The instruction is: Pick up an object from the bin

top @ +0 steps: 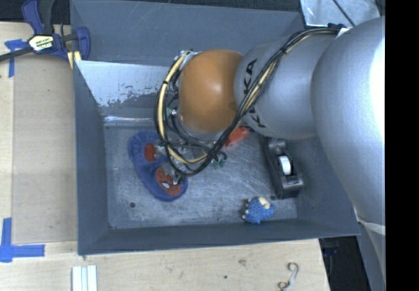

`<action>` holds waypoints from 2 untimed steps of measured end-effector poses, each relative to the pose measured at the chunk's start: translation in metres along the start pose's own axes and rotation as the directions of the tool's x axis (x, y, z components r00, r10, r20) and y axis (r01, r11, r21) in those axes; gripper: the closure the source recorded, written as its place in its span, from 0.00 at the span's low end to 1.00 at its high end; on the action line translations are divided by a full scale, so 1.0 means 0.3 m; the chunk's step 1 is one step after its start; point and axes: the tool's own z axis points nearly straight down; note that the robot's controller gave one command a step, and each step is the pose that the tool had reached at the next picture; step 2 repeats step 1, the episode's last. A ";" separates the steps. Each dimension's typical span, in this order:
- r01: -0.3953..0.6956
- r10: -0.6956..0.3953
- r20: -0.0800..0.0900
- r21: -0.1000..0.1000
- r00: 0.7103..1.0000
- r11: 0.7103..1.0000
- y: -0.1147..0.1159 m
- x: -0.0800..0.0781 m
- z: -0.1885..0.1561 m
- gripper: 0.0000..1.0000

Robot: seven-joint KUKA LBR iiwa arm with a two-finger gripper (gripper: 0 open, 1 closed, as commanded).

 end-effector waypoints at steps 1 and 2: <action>-0.034 0.034 0.006 0.003 0.999 0.999 -0.039 -0.124 -0.609 1.00; -0.034 0.034 0.006 0.003 0.999 0.999 -0.039 -0.124 -0.609 1.00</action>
Offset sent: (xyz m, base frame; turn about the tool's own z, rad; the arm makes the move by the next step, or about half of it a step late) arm 0.0344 0.0044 0.1770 0.0304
